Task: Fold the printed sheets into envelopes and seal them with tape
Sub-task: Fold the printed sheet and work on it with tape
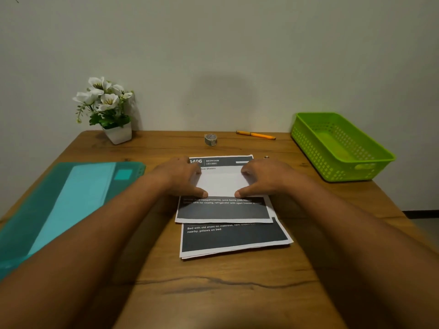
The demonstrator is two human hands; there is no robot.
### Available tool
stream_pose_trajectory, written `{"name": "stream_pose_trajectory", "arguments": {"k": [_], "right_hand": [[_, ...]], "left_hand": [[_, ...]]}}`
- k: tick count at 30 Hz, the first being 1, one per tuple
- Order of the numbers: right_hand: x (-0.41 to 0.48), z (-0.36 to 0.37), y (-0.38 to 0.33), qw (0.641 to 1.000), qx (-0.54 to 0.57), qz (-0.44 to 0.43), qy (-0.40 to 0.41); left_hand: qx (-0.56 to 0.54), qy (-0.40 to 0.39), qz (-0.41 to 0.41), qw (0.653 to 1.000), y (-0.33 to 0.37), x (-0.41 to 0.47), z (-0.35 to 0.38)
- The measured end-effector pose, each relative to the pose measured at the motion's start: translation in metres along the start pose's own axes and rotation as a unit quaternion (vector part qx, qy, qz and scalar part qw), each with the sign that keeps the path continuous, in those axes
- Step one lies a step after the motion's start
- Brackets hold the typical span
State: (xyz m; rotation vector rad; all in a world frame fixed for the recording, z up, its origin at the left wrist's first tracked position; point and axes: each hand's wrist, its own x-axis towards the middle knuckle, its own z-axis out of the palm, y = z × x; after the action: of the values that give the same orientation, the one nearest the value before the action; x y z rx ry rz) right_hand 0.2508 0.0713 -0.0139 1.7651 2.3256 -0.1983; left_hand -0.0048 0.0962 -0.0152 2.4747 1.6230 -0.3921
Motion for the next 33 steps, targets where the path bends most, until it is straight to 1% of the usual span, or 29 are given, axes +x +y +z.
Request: {"name": "stream_pose_trajectory", "arguments": {"k": [6,8,10,13,17,20,25,27,30,33], "right_hand": [[0.004,-0.006,-0.003,1.0,0.011,-0.016,0.0],[0.002,-0.01,-0.006,1.0,-0.016,-0.018,0.015],[-0.002,-0.014,-0.009,0.996,-0.067,-0.014,0.049],[-0.006,-0.016,-0.016,0.983,-0.152,-0.023,0.103],[-0.009,-0.018,-0.027,0.968,-0.199,-0.038,0.148],[-0.009,-0.018,-0.033,0.963,-0.207,-0.035,0.169],[-0.014,-0.014,-0.041,0.955,-0.217,-0.046,0.198],[-0.016,-0.013,-0.041,0.952,-0.216,-0.049,0.211],[-0.019,-0.012,-0.04,0.954,-0.199,-0.045,0.218],[-0.019,-0.012,-0.042,0.956,-0.189,-0.034,0.22]], "left_hand": [[-0.03,0.007,-0.001,1.0,-0.003,0.004,-0.006],[-0.047,0.02,-0.003,0.999,-0.003,0.003,-0.004],[-0.058,0.038,-0.006,0.998,-0.002,0.002,-0.002],[-0.037,0.089,0.001,0.995,0.002,-0.002,0.002],[0.051,0.178,0.042,0.982,0.012,-0.003,0.005],[0.073,0.202,0.057,0.975,0.02,-0.003,0.005],[0.023,0.178,0.038,0.983,0.024,-0.012,0.006],[0.027,0.181,0.04,0.982,0.025,-0.014,0.005],[0.036,0.205,0.053,0.977,0.027,-0.015,0.004],[0.054,0.245,0.057,0.966,0.027,-0.014,0.005]]}}
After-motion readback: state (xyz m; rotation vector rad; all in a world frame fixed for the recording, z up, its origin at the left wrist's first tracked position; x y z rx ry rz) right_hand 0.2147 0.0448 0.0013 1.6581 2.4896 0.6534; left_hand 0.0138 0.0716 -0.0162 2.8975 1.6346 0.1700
